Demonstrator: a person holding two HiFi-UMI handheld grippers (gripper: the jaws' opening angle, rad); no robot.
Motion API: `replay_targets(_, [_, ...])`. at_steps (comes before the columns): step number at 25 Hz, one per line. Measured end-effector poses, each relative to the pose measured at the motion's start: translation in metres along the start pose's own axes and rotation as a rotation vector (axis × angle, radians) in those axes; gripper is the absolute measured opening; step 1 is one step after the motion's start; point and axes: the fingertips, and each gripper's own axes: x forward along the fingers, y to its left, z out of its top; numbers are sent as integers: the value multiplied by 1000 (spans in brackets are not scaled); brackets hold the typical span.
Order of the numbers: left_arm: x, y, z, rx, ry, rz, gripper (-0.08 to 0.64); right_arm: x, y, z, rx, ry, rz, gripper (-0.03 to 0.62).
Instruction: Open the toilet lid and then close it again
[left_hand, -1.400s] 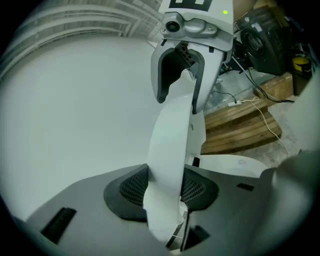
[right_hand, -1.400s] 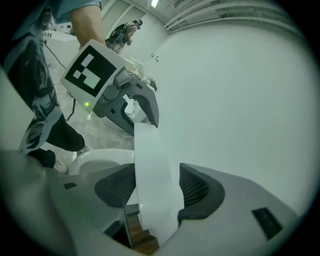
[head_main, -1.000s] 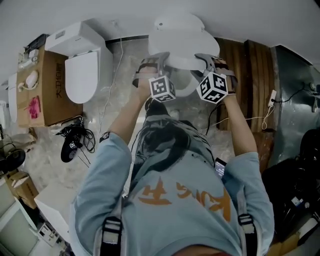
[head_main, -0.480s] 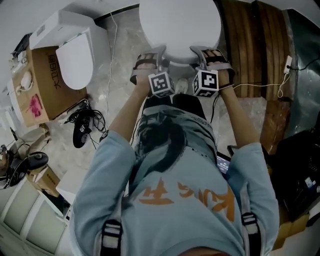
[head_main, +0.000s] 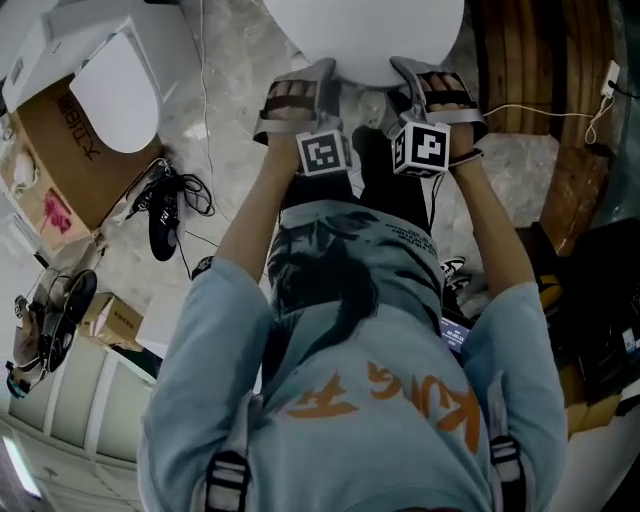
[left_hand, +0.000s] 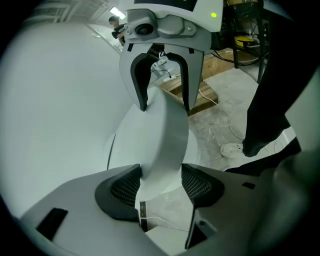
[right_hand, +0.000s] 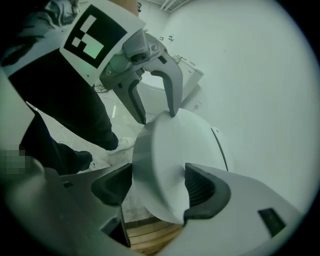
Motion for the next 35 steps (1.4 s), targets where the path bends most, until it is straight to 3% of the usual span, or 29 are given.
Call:
replay_targets(6, [29,-25,0,-6,2,-50,248,30,23,-18,112,-12,15,330])
replay_targets(14, [71,-56,-4,-85,-6,-86,229,74,47,-38,198,3,16,298])
replay_targets(19, [105,-80,-14,-83,32,-103,215,107,61,-52,217,21,42,282])
replay_targets(23, [122,-83,-19,-84,63,-51,216,125,69,-57,231,29,85,272])
replay_targets(28, [139,-90,-21,-190,117,-97,221,143,73,-65,229,42,122,262])
replay_targets(35, [143,-88,-23,-232,110,-110,209,146,70,-66,242,19,151,245])
